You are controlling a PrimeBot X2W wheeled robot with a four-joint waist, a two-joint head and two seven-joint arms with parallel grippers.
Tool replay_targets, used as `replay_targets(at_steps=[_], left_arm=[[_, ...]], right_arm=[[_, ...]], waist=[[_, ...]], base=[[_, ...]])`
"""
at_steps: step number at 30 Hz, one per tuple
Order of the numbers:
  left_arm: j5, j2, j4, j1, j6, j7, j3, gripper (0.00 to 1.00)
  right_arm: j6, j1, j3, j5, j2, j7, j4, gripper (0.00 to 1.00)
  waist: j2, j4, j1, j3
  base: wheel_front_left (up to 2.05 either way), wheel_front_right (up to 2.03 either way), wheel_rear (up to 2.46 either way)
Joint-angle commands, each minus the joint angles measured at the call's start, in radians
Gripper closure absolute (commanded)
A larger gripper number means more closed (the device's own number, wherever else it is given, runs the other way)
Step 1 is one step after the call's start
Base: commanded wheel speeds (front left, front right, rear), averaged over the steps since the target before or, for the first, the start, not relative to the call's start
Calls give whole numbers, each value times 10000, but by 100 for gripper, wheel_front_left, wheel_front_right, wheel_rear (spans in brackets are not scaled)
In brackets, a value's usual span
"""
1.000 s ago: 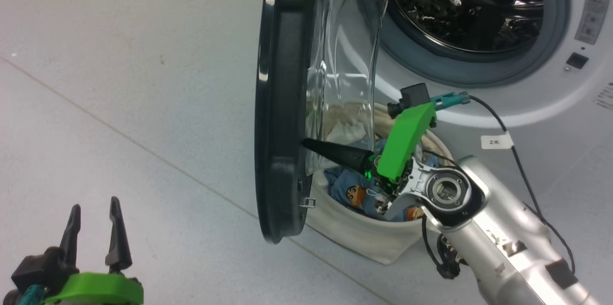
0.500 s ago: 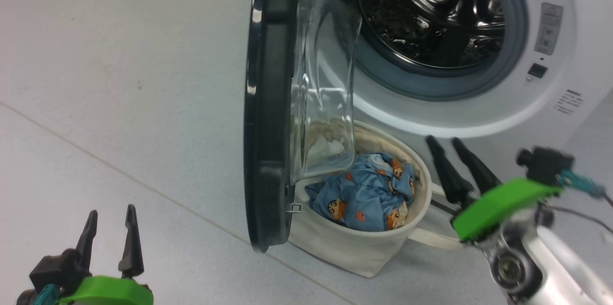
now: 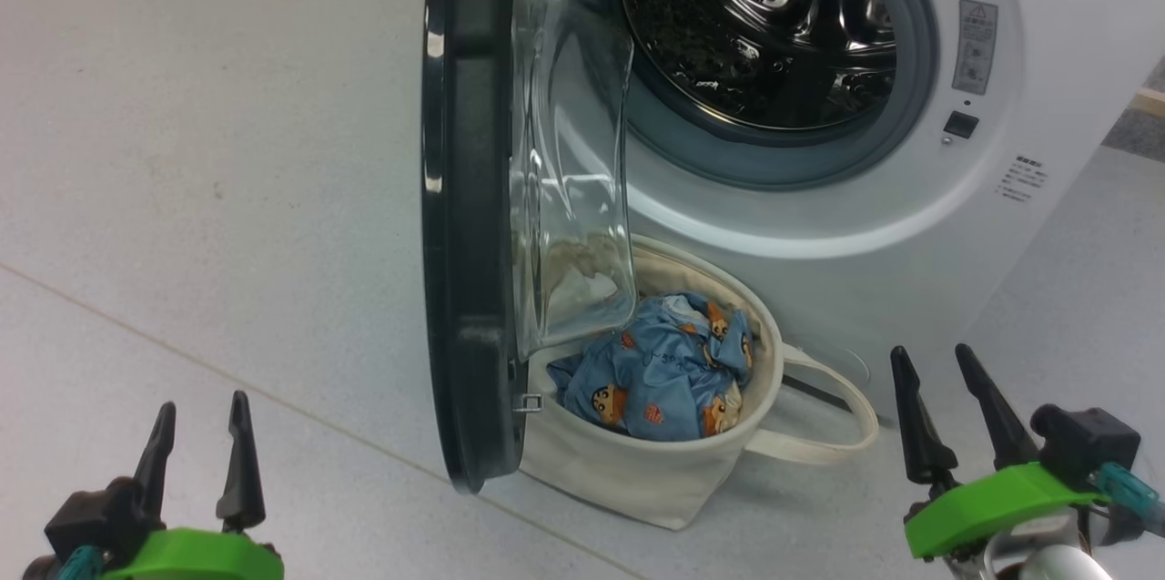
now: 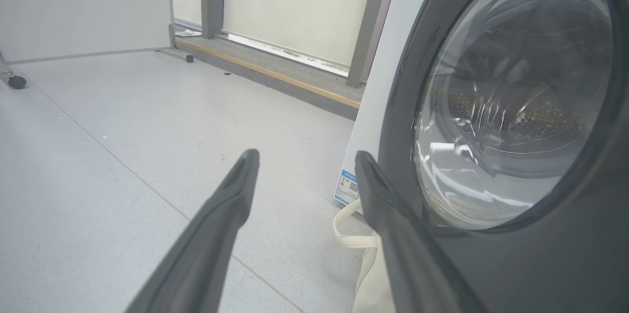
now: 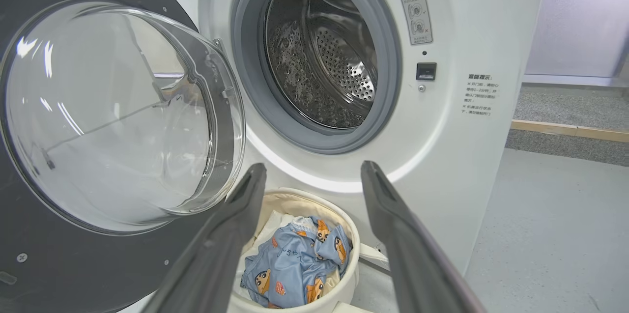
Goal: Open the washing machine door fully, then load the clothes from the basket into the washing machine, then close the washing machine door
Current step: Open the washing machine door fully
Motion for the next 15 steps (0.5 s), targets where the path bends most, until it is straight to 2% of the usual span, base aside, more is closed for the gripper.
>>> replay_targets(at_steps=[1,6,15], left_arm=[[39,132,-407,-277,-37,-120,314,0],[2,121,-411,-282,-42,-120,313,0],[4,109,-381,-286,-38,-120,230,0]], right_arm=[[77,-23,-117,-265,-13,-124,-444,0],[77,299,-534,-801,304,-125,-733,0],[77,362,-563,-945,523,-127,-849,0]], waist=[[0,-6,1,12],[0,10,1,27],[0,-55,1,15]], base=[[0,0,0],[0,0,0],[0,0,0]])
